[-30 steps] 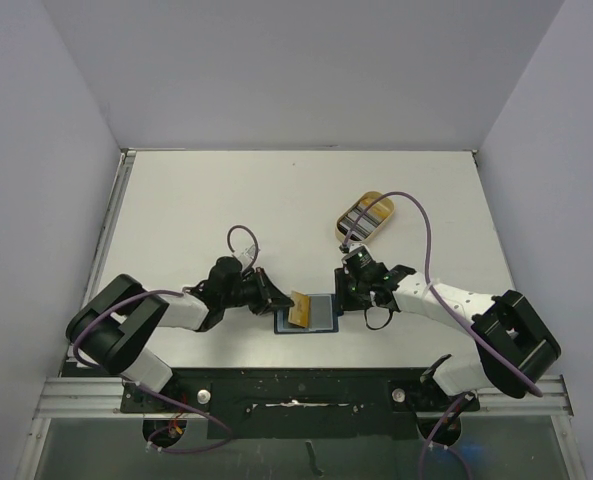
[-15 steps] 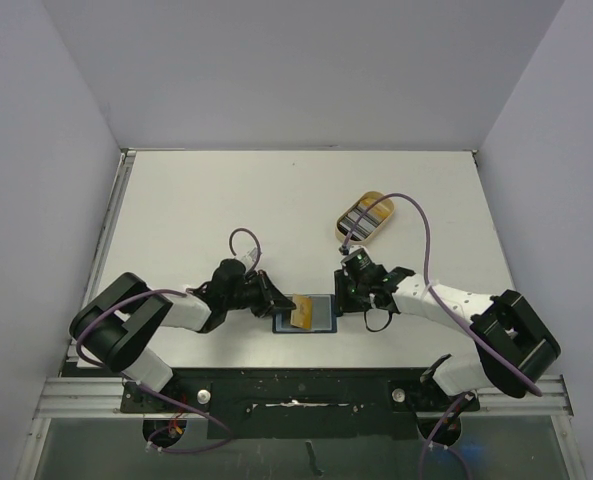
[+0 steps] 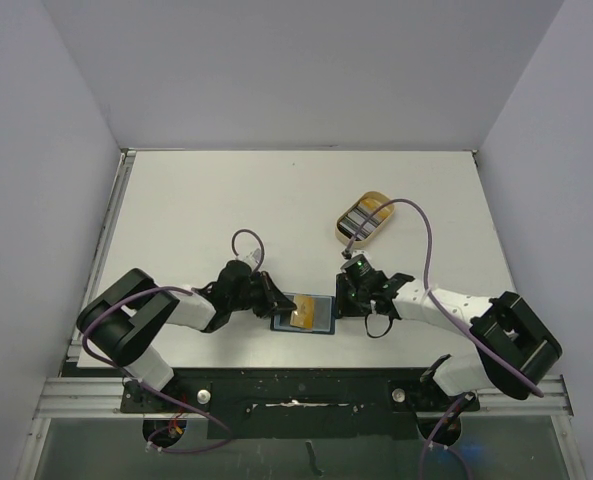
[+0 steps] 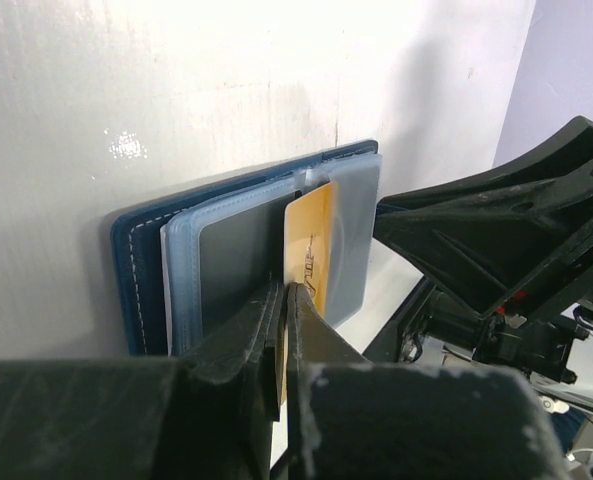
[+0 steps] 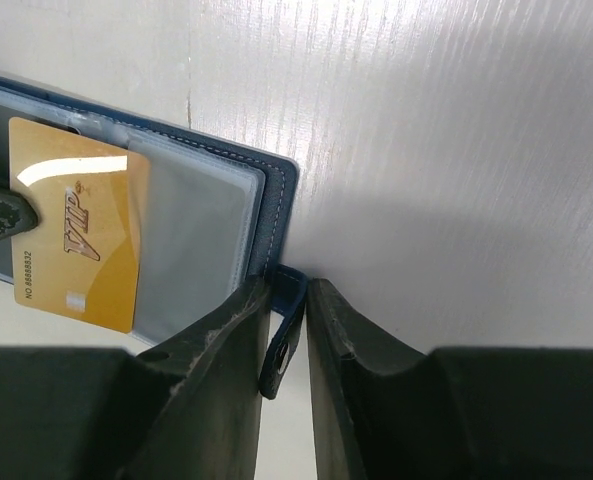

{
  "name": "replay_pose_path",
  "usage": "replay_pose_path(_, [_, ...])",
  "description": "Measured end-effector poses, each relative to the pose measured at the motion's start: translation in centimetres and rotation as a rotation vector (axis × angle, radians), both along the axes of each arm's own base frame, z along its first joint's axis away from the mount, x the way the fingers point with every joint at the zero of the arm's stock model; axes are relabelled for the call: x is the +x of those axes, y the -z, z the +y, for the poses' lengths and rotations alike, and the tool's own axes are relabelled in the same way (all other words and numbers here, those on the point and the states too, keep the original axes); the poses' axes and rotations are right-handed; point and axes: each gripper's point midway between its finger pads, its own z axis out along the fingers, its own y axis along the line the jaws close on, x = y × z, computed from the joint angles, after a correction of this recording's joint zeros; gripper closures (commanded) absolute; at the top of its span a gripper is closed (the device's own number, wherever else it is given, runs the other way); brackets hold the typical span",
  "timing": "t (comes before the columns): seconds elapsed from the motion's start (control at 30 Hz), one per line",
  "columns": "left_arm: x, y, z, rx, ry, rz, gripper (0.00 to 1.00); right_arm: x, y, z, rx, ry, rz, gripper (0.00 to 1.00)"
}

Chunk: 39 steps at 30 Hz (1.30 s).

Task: Put the credit cards into the card holder
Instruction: Insert the credit card into the card holder.

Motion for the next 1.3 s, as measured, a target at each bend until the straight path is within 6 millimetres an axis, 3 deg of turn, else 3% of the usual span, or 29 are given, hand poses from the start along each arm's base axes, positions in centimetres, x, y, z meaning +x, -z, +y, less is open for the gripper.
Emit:
replay_pose_path(0.8, [0.7, -0.3, 0.7, 0.133, 0.029, -0.115, 1.00, -0.4, 0.1, -0.1, 0.013, 0.027, 0.001, 0.80])
replay_pose_path(1.3, [0.3, -0.1, -0.9, 0.064, 0.008, -0.085, 1.00, -0.4, 0.0, 0.2, 0.070, 0.098, -0.001, 0.81])
